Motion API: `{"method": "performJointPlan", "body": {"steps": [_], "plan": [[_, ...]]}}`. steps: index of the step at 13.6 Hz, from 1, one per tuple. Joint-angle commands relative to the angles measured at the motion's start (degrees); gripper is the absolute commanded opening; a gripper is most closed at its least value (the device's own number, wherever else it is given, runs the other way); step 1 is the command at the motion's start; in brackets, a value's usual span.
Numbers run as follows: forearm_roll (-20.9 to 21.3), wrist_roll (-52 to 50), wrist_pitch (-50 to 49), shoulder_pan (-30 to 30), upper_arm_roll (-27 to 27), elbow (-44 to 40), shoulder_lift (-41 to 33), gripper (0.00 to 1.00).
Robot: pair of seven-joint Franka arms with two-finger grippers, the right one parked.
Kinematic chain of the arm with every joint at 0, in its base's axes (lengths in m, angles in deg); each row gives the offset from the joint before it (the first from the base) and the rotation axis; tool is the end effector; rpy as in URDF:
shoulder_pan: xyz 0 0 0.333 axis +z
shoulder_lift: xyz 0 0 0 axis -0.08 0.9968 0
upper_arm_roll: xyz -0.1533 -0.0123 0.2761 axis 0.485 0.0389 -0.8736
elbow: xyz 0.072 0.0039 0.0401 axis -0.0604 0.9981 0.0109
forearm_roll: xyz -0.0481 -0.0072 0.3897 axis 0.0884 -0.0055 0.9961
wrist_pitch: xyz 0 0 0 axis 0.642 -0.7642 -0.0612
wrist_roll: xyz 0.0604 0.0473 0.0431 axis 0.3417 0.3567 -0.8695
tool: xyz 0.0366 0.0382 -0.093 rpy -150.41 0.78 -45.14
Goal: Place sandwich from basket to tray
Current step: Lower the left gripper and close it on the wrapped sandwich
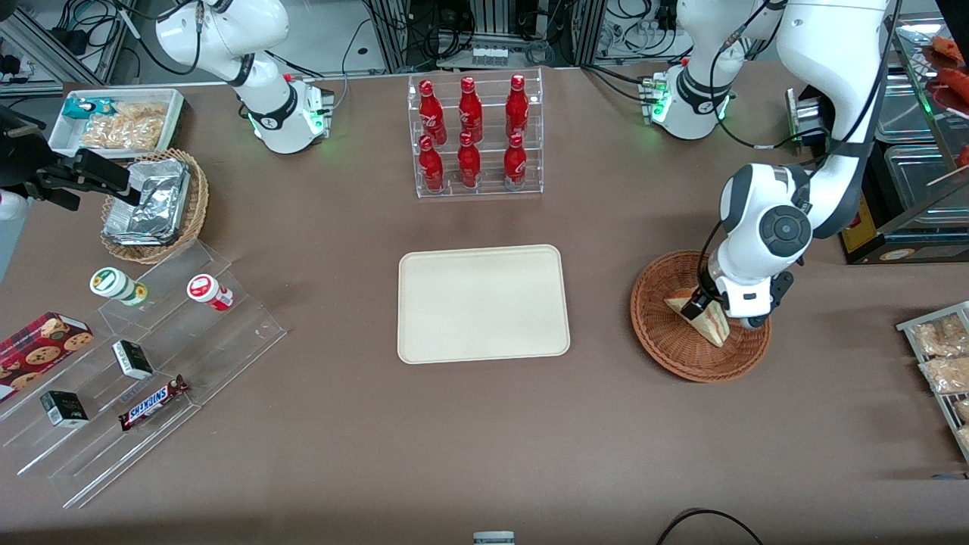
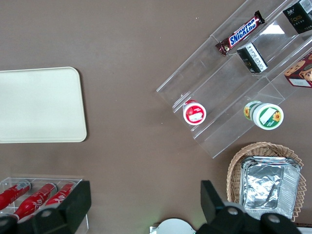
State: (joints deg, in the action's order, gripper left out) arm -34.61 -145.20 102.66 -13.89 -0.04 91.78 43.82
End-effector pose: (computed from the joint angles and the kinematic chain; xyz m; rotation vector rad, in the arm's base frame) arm 0.5367 -0.0995 0.2591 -2.8023 -1.2681 0.0902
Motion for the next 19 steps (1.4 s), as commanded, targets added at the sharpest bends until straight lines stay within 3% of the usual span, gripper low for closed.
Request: {"method": "performJointPlan", "body": {"steps": [1,2,6,7,9,15,19], "plan": [[0.8,-1.6,1.1,0.1,-0.1,-0.5,0.9,0.99],[0.8,-1.6,1.1,0.1,-0.1,-0.6,1.0,0.91],[0.4,-1.7,0.7,0.1,-0.1,-1.4,1.0,0.23],[0.4,-1.8,0.5,0.1,-0.1,-1.7,0.9,0.15],[0.4,-1.7,-1.1,0.0,-0.1,-2.4,0.5,0.11],[1.0,-1.0,-22.3,-1.0,0.3,-14.7,0.4,0.11],[1.0,3.7,-30.1,-5.5,0.4,-18.2,0.1,0.08]]}}
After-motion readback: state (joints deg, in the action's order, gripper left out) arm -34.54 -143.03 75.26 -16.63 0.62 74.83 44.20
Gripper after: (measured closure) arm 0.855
